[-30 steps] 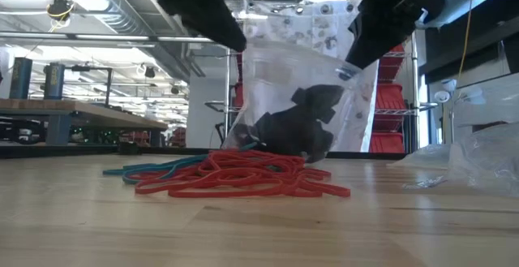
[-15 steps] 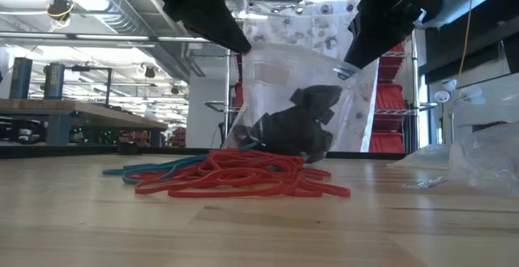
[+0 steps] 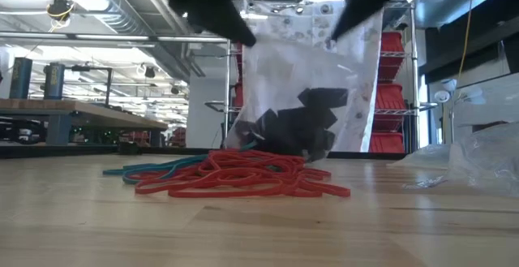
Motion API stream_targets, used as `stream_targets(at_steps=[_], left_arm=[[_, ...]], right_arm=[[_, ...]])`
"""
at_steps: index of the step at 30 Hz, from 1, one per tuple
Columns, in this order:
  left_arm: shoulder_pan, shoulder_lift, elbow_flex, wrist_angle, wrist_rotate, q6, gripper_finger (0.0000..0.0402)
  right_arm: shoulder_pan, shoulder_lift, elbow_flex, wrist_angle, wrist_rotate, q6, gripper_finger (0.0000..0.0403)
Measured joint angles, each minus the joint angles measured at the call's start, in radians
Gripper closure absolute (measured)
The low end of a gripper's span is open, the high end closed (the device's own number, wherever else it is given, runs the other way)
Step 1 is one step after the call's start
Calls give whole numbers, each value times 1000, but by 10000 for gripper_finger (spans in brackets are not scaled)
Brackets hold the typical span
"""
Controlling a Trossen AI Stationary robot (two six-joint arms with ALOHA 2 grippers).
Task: Sort rubber bands
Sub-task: Close the transparent zip lock bag
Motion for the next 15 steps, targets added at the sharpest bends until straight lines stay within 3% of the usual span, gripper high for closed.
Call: stream_targets(at_steps=[7,15], left_arm=[[-9,-3,8,1,2,-3,401],[-1,-3,8,3,3,-12,401]], right_arm=[[0,26,36,255,-97,-149,271],[-1,162,35,345,-73,-207,261]])
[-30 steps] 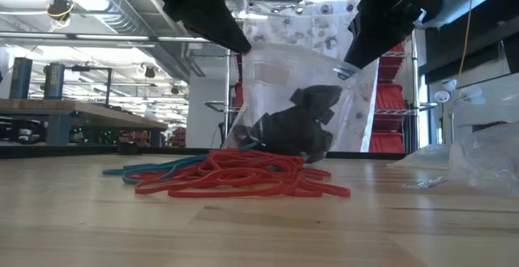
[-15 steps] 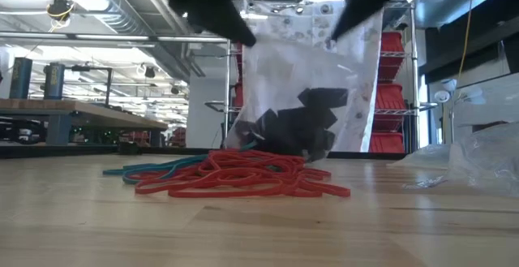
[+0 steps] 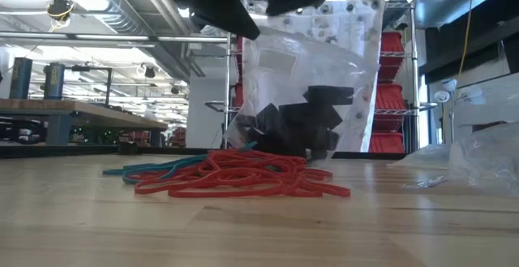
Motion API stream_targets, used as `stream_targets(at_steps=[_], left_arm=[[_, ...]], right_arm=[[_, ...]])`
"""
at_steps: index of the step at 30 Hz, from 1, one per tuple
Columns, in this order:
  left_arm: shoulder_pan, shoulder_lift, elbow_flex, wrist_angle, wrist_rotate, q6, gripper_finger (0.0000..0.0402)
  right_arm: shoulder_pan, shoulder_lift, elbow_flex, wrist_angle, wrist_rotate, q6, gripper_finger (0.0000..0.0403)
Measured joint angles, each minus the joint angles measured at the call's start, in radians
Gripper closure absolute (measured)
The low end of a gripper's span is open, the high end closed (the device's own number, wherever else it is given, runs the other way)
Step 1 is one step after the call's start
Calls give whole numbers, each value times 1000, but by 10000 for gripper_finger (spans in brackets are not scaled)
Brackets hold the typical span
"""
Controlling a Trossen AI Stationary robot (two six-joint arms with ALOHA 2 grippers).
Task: Sort rubber bands
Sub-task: Close the transparent zip lock bag
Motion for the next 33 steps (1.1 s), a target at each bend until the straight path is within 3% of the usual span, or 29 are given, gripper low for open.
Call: stream_targets(at_steps=[16,28,33], left_arm=[[-1,0,0,1,2,0,401],[0,0,0,0,0,0,401],[0,0,0,5,0,1,401]], right_arm=[[-15,44,0,32,18,-10,266],[-19,48,0,14,1,-24,383],[-19,40,0,-11,1,-27,393]])
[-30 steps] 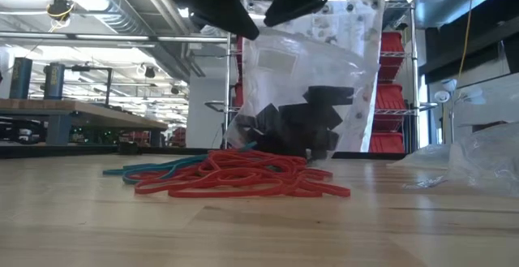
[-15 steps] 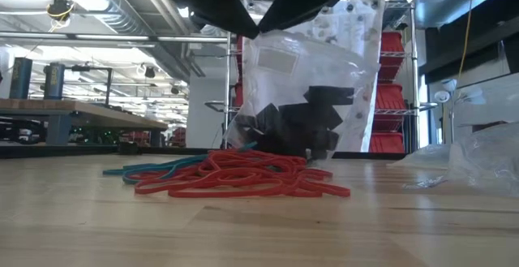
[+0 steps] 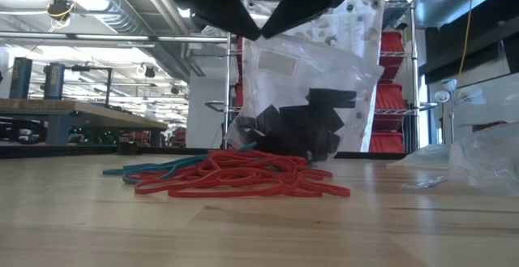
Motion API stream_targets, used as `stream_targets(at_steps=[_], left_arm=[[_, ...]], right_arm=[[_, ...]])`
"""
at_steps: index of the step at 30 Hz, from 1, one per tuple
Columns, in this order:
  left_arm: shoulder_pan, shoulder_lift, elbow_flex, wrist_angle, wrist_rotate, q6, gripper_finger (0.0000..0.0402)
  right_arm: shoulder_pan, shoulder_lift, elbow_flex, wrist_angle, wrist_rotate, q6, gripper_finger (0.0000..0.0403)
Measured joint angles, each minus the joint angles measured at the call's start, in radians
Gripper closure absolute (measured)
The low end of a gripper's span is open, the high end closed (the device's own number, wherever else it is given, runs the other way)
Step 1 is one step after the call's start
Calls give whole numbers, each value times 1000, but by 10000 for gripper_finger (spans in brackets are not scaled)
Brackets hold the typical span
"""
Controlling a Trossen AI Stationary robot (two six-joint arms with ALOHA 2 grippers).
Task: Sort rubber bands
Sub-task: Close the transparent zip lock bag
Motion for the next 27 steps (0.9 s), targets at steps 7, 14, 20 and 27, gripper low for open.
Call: stream_targets(at_steps=[7,14,20,27], left_arm=[[-1,0,0,-6,1,0,401],[-1,0,1,-28,1,-13,401],[-1,0,1,-71,0,-30,401],[2,0,1,-76,-4,-24,401]], right_arm=[[0,-37,0,-139,8,21,381],[0,-76,0,-298,11,43,380],[0,-89,0,-440,15,75,380],[0,-97,0,-581,25,130,379]])
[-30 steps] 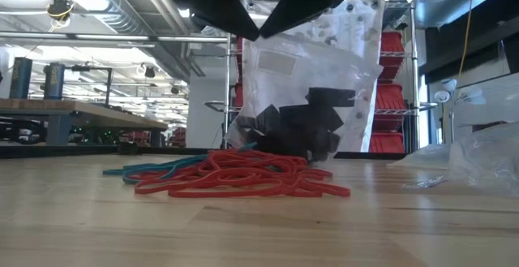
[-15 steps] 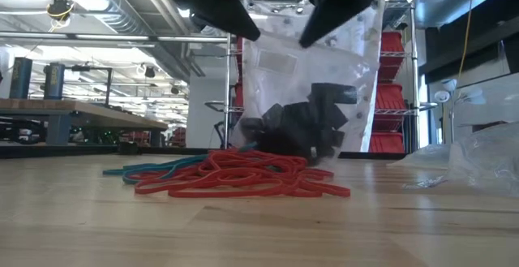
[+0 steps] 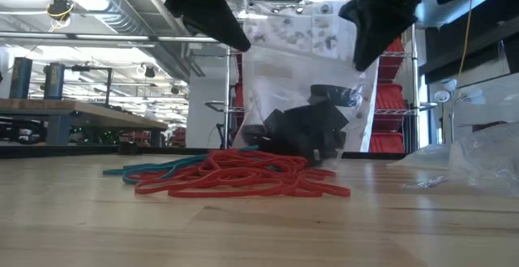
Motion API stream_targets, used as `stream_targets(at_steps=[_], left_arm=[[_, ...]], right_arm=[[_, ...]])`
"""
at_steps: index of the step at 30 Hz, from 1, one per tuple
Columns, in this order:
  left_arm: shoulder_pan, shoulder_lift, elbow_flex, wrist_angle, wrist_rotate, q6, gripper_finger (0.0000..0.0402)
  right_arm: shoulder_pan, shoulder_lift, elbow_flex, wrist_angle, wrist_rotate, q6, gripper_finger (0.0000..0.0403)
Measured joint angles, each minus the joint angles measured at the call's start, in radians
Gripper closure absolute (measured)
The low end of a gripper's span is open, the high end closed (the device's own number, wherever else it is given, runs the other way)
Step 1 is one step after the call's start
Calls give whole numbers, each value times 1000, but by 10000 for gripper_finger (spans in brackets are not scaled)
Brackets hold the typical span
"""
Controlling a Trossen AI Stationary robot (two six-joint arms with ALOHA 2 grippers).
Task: Sort rubber bands
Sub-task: Close the transparent zip lock bag
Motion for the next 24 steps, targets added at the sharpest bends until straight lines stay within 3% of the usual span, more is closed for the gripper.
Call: stream_targets(at_steps=[5,11,17,24], left_arm=[[49,-1,0,14,-44,79,401],[143,-16,0,-13,-249,274,401],[226,-50,0,-3,-400,470,397],[248,-79,0,-153,-397,305,336]], right_arm=[[-29,-2,-3,68,150,-30,378],[-176,-4,-2,99,262,-86,339],[-267,-16,-1,103,264,-125,270],[-249,-15,-1,-68,171,-45,211]])
